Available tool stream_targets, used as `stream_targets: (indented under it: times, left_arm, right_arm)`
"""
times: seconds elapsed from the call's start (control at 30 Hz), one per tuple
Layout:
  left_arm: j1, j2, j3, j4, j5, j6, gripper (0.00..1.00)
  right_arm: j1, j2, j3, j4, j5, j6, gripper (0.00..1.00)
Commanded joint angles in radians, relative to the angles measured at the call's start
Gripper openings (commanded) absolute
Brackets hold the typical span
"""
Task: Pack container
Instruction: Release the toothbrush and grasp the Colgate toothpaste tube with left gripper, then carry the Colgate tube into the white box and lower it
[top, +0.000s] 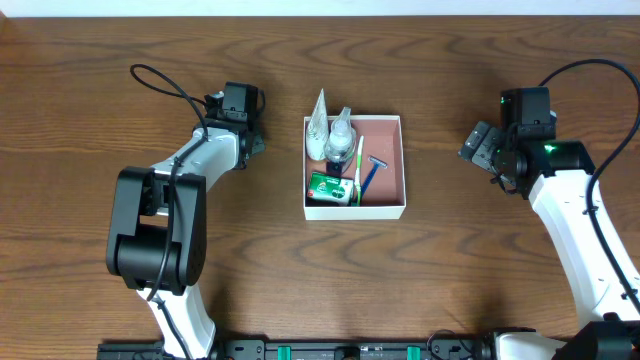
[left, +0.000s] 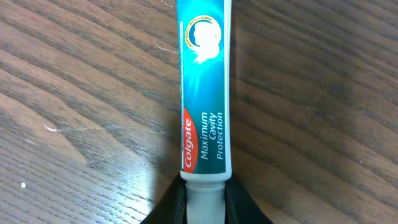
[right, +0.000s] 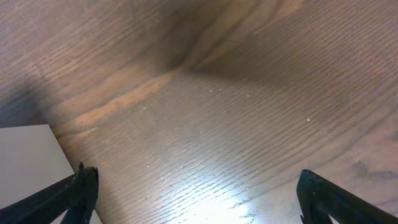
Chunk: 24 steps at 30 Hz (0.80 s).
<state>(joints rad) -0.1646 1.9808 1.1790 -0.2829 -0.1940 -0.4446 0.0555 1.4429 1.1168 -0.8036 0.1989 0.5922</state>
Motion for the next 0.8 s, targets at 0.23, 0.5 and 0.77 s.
stream_targets:
  times: [0.23, 0.5, 0.77]
  left_arm:
    - [0.005, -0.06, 0.005, -0.061, -0.008, 0.083, 0.06]
    - [-0.006, -0.339, 0.005, -0.159, -0.003, 0.089, 0.06]
    - [-0.132, -0.654, 0.005, -0.243, 0.064, 0.081, 0.06]
  right_arm:
    - [-0.009, 0.004, -0.001, -0.001, 0.01, 0.013, 0.99]
    - [-0.009, 0.004, -0.001, -0.001, 0.01, 0.013, 0.99]
    - [-0.009, 0.004, -0.001, -0.001, 0.01, 0.013, 0.99]
